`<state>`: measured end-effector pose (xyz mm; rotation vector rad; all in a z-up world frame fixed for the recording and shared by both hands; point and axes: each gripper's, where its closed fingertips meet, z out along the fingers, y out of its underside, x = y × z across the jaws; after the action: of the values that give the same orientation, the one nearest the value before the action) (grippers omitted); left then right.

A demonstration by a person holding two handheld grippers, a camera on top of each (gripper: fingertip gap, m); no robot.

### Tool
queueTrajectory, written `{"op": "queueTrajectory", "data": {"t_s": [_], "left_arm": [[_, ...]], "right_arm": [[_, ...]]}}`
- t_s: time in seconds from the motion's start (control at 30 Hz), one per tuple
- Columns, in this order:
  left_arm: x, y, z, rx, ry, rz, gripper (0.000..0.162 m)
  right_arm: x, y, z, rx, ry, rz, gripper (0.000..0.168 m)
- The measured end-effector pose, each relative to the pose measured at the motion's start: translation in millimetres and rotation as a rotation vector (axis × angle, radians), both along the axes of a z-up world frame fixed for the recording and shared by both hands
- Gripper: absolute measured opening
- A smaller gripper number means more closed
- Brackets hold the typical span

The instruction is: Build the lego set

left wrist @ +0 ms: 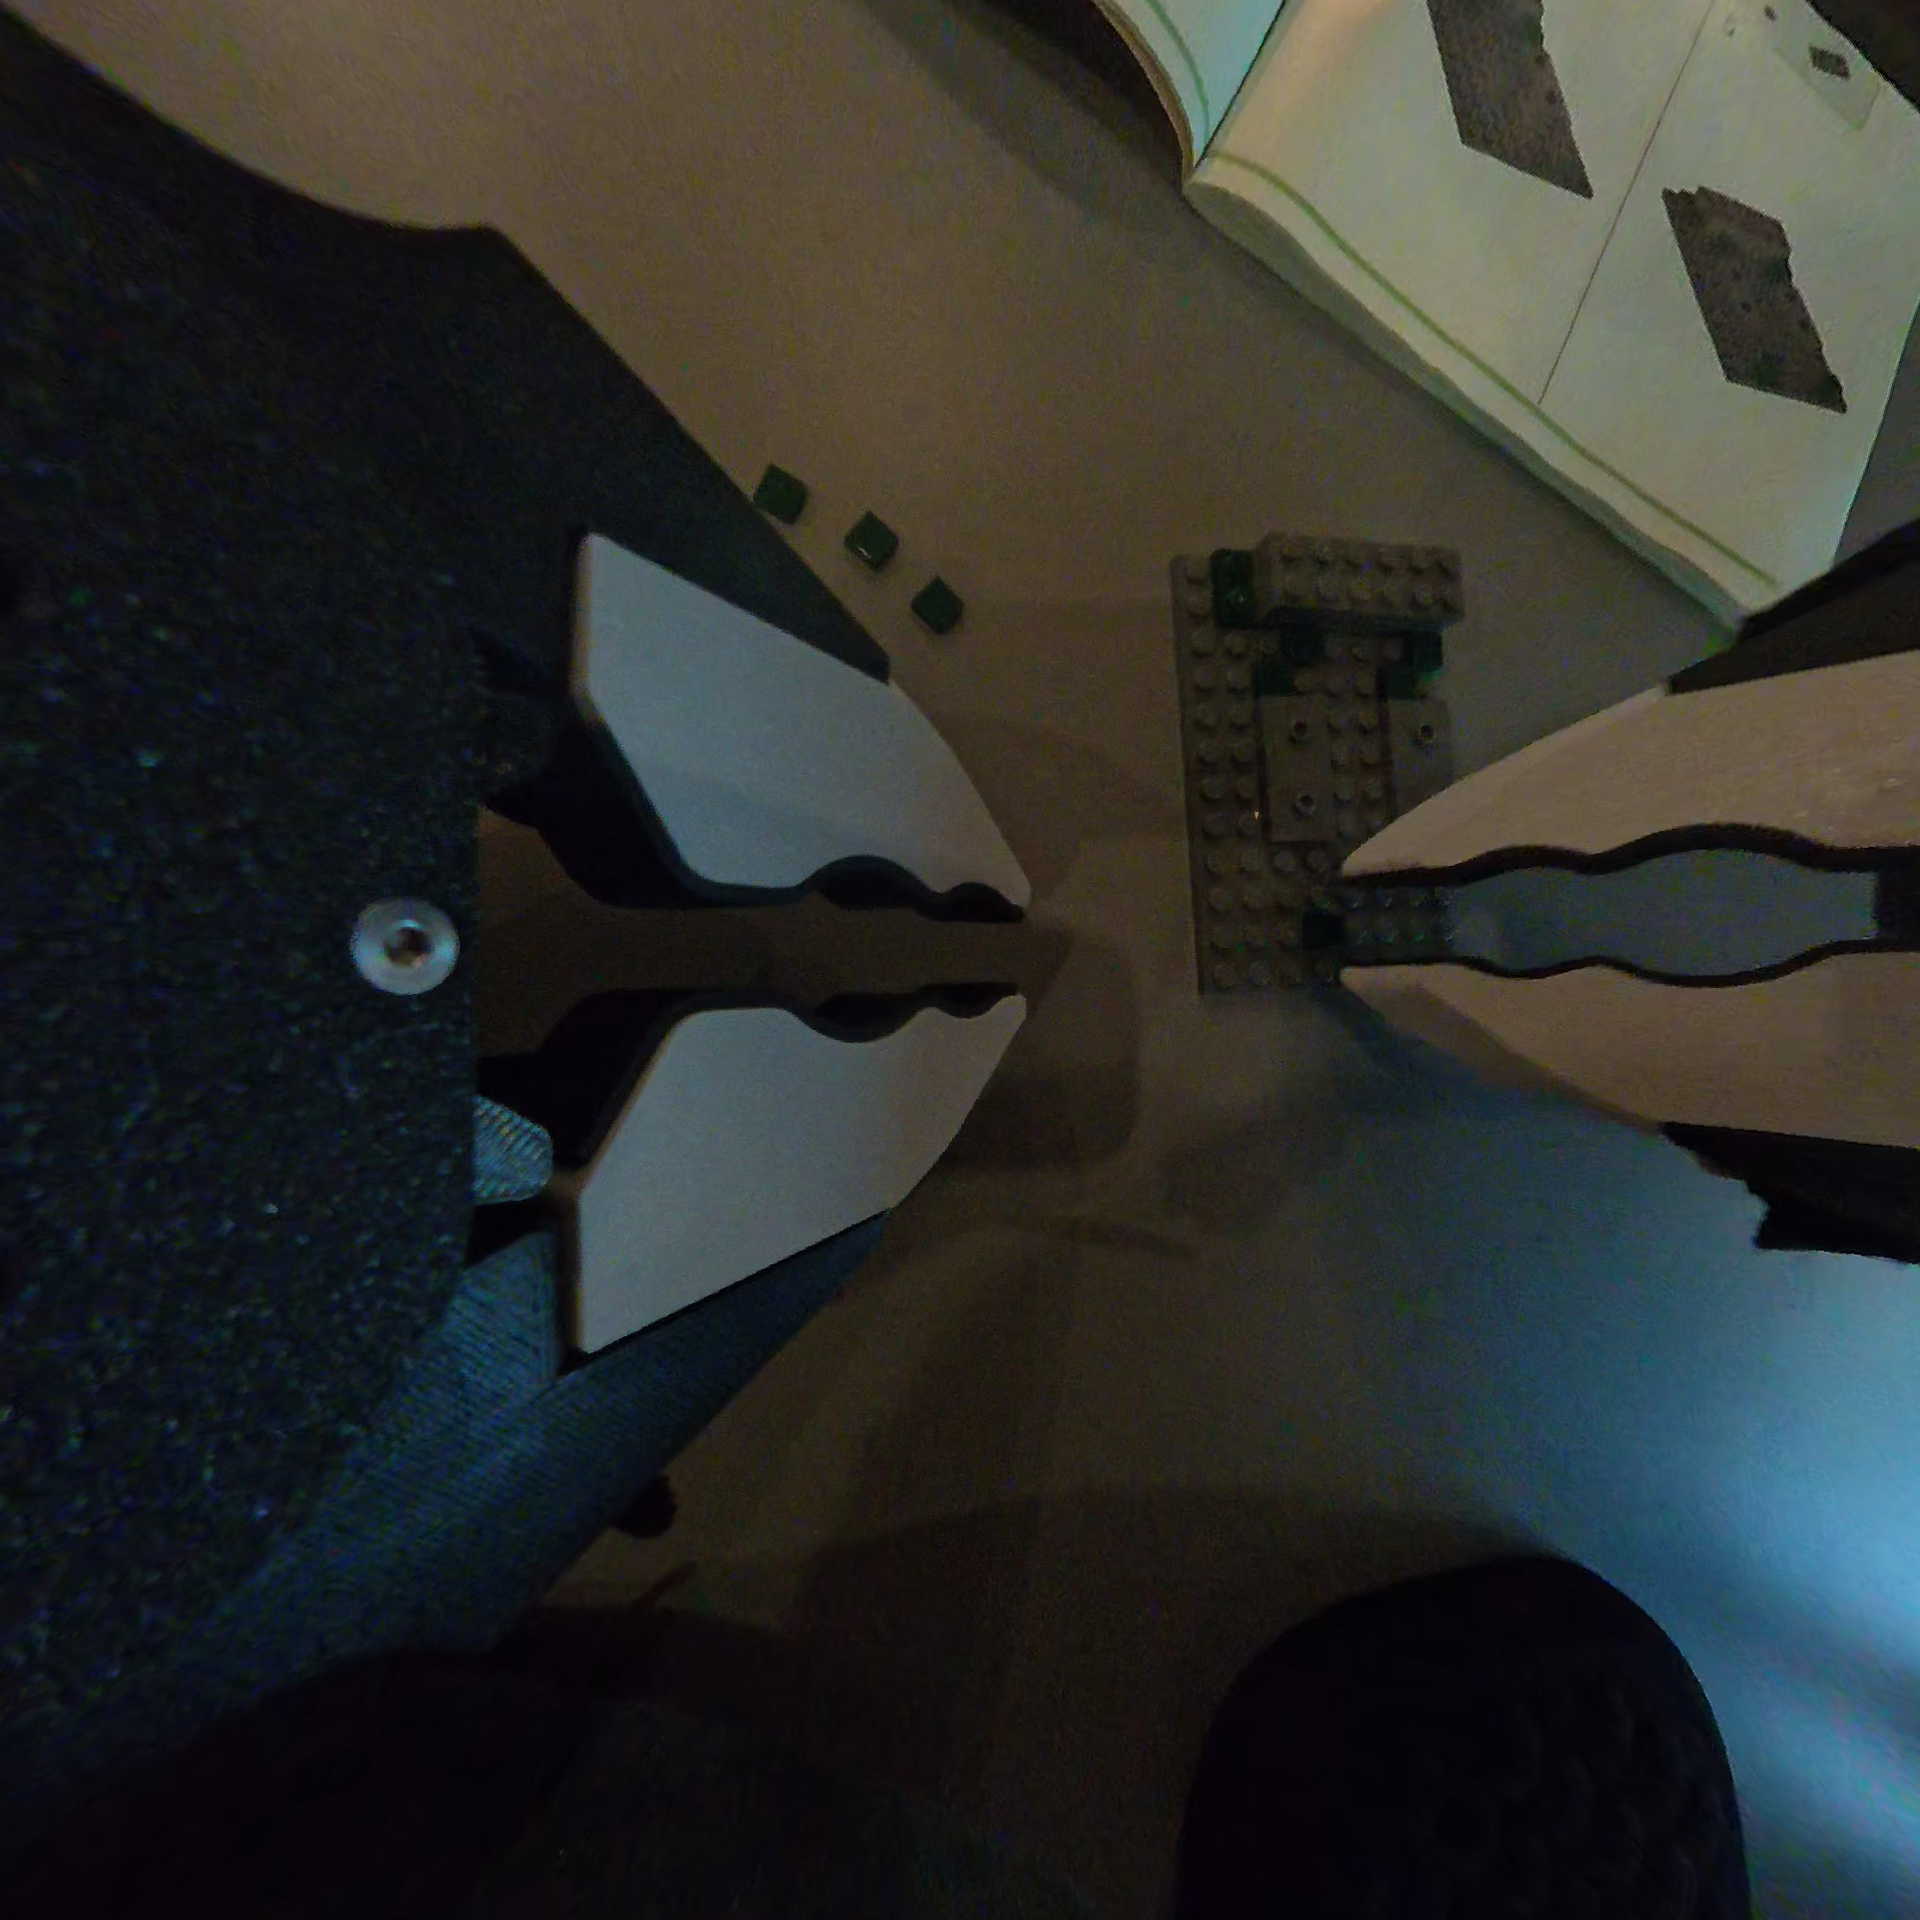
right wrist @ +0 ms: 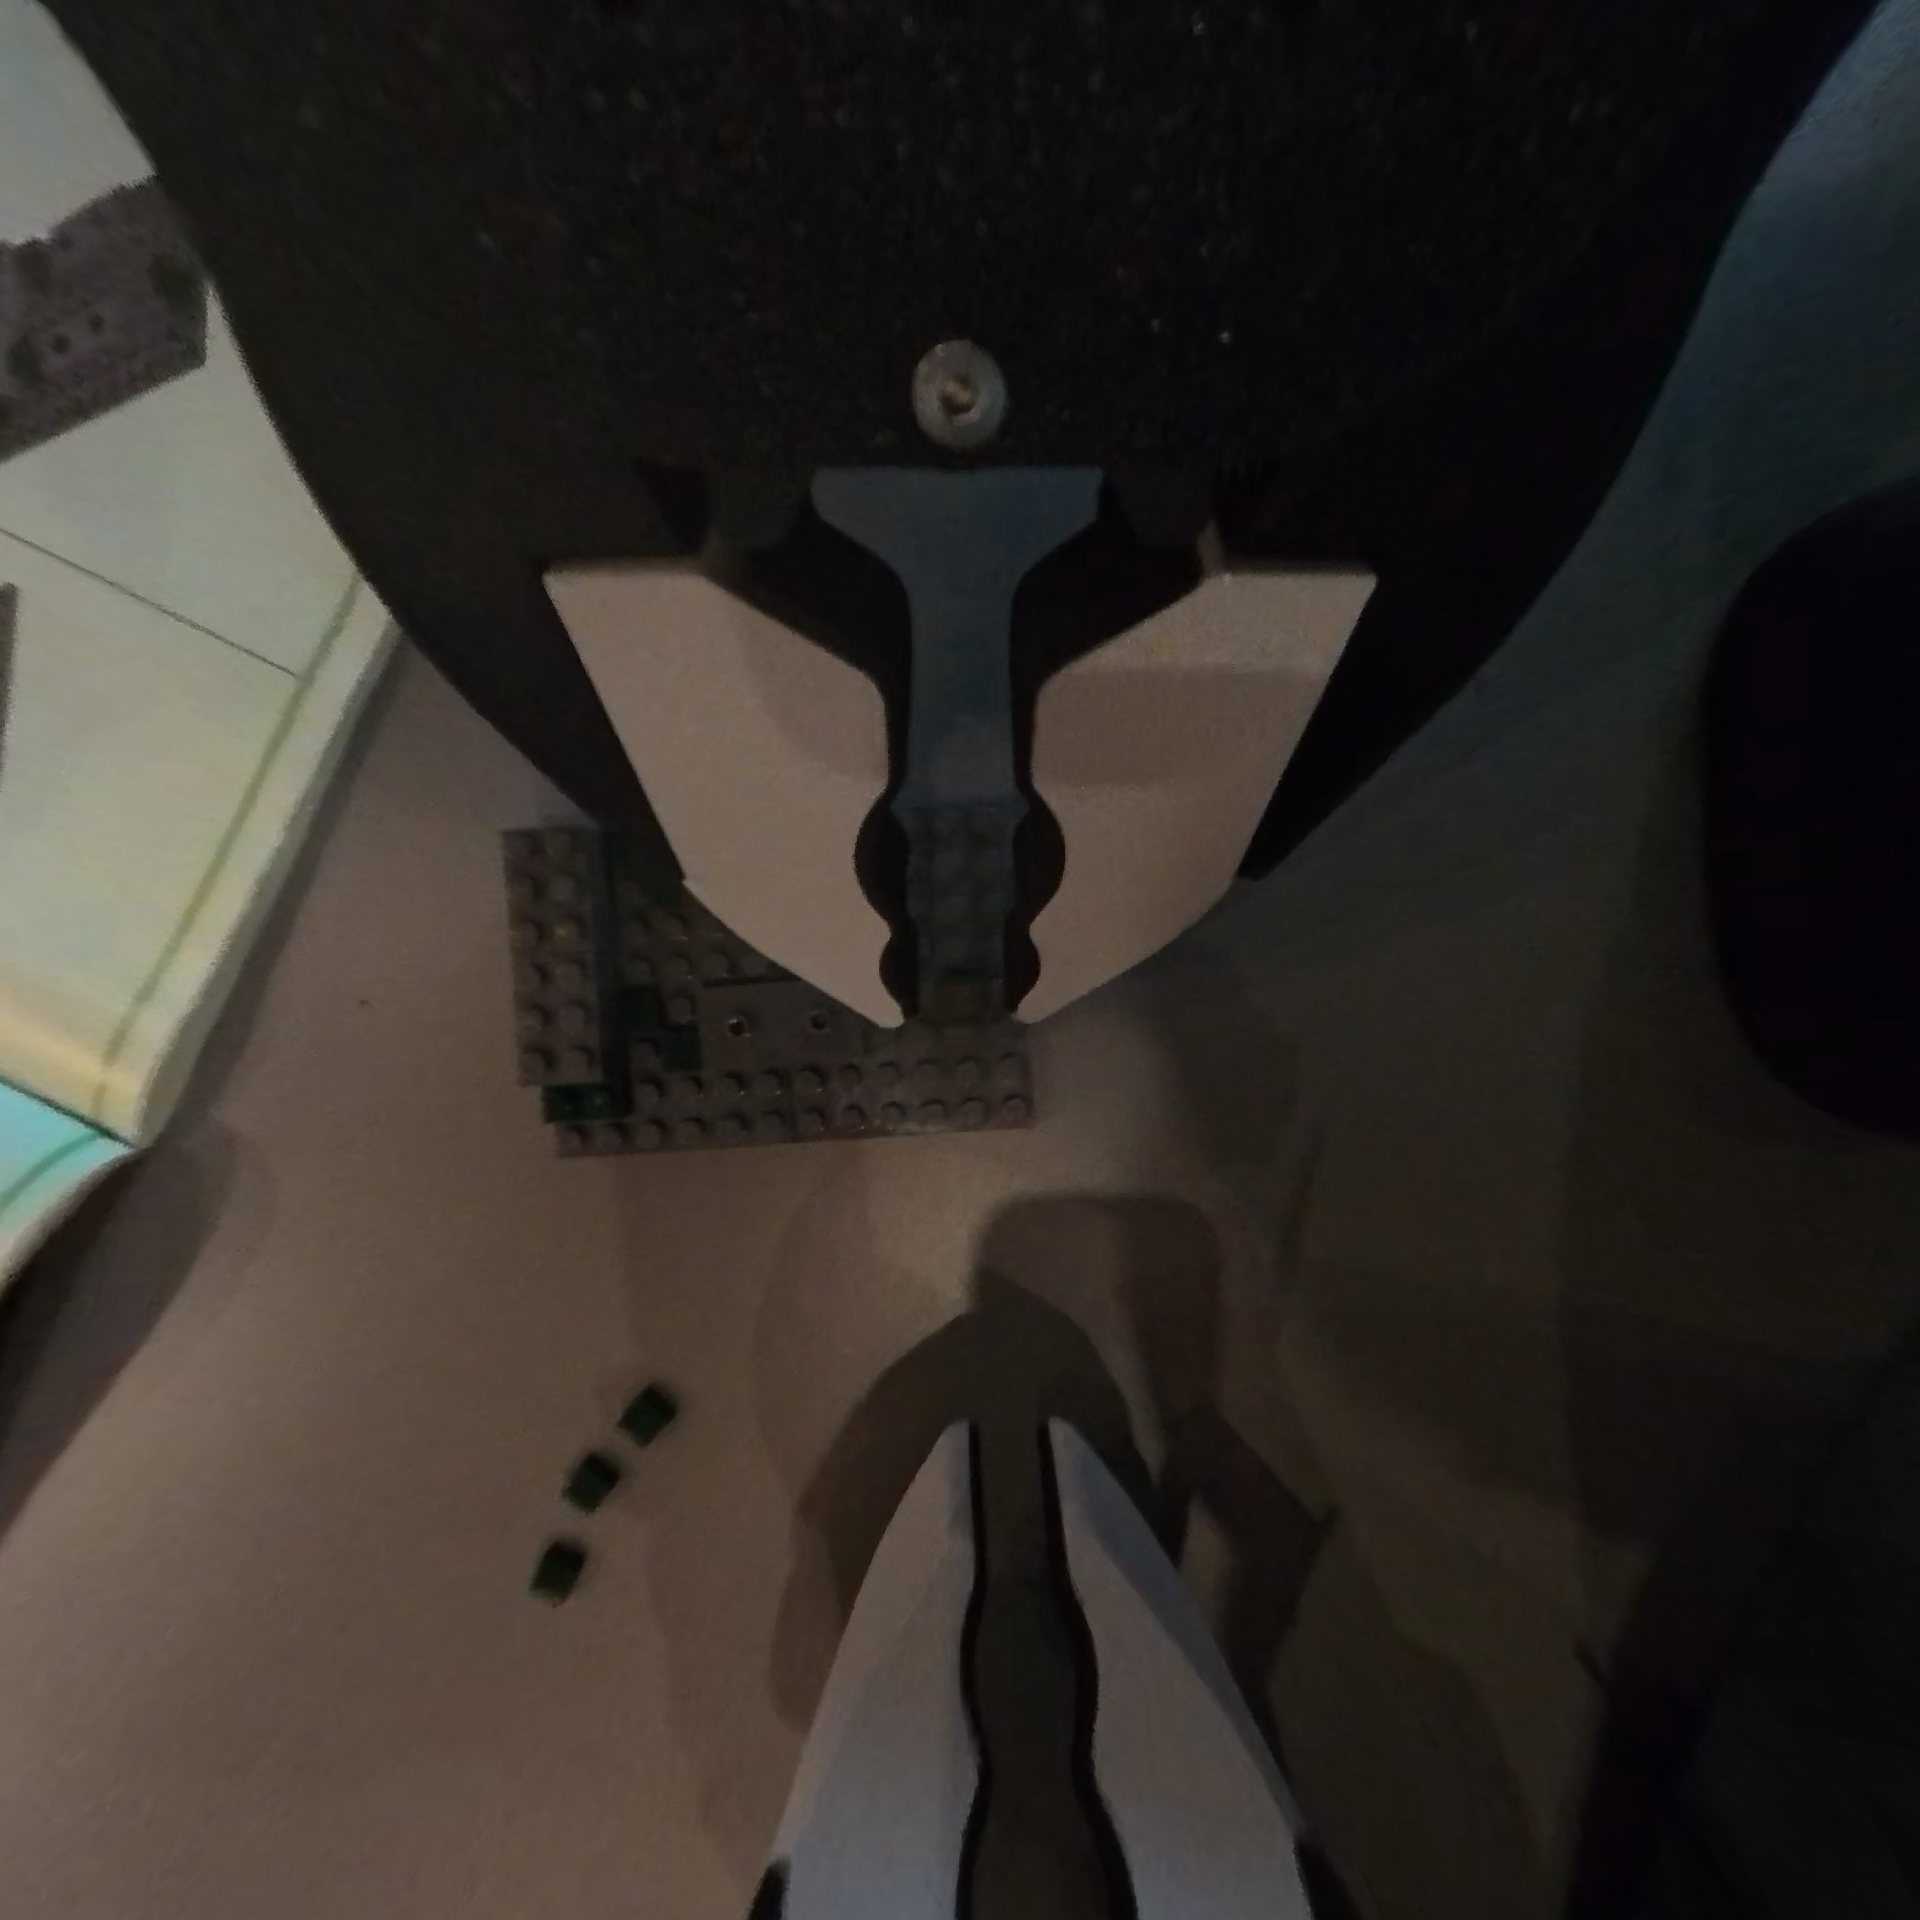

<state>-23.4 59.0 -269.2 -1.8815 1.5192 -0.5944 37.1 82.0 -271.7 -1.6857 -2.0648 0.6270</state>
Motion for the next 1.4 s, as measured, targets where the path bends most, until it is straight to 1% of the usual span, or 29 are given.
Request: {"op": "queueTrajectory", "data": {"t_s": [0.1, 0.27, 0.33, 0.4, 0.57, 0.67, 0.7, 0.73, 0.77, 0.83, 0.93, 1.0, 1.1, 1.17, 1.2, 1.3, 1.4], "left_arm": [[0.1, 0.2, -0.1, -0.004, -0.002, 0.001, 0.011], [-0.3, -0.1, 1.0, 0.003, -0.003, 0.001, 0.011], [-0.8, 0.2, 1.5, 0.004, -0.006, 0.005, 0.011], [-1.9, 1.1, 2.1, 0.003, -0.01, 0.011, 0.011], [-3.7, 4.3, 4.9, 0.004, -0.025, 0.018, 0.011], [-8.2, 11.6, 9.9, 0.026, -0.013, -0.004, 0.013], [-10.2, 15.1, 12.5, 0.037, -0.005, -0.019, 0.014], [-12.3, 19.2, 14.9, 0.048, 0.008, -0.03, 0.014], [-14.3, 23.6, 17.2, 0.061, 0.023, -0.04, 0.014], [-15.5, 31.7, 21.9, 0.098, 0.046, -0.055, 0.014], [-10.7, 35.8, 27.2, 0.119, 0.037, -0.068, 0.014], [-7.1, 33.5, 28.6, 0.12, 0.016, -0.077, 0.014], [-8.4, 28.7, 27.7, 0.122, 0.006, -0.09, 0.014], [-11.1, 26.7, 29.0, 0.123, -0.002, -0.092, 0.014], [-12.7, 26.8, 30.2, 0.125, -0.008, -0.088, 0.013], [-15.2, 27.7, 31.9, 0.114, -0.028, -0.075, 0.013], [-16.7, 28.1, 30.2, 0.11, -0.03, -0.068, 0.013]], "right_arm": [[1.8, 5.6, 6.1, -0.007, 0.035, -0.071, 0.013], [10.5, 11.0, 0.0, -0.016, 0.051, -0.198, 0.011], [14.8, 13.0, -0.6, -0.014, 0.064, -0.277, 0.011], [20.0, 13.5, 1.0, -0.033, 0.09, -0.387, 0.015], [31.5, 4.8, 7.9, -0.093, 0.19, -0.674, 0.035], [36.3, 0.0, 3.6, -0.141, 0.196, -0.939, 0.053], [37.5, -1.5, 1.6, -0.139, 0.188, -1.024, 0.063], [37.2, -3.9, -0.2, -0.124, 0.177, -1.09, 0.069], [35.0, -6.5, -1.4, -0.1, 0.167, -1.139, 0.079], [26.2, -10.2, -3.0, -0.054, 0.15, -1.207, 0.091], [8.8, -7.3, -6.2, -0.026, 0.149, -1.287, 0.097], [1.1, 2.1, -6.9, -0.011, 0.157, -1.332, 0.095], [0.3, 11.2, -18.4, -0.011, 0.109, -1.366, 0.093], [0.5, 14.7, -19.1, 0.016, 0.102, -1.365, 0.088], [-0.3, 15.6, -18.7, 0.019, 0.106, -1.358, 0.086], [-1.6, 17.0, -17.4, 0.03, 0.126, -1.319, 0.068], [-0.2, 15.6, -17.2, 0.025, 0.126, -1.256, 0.066]]}}
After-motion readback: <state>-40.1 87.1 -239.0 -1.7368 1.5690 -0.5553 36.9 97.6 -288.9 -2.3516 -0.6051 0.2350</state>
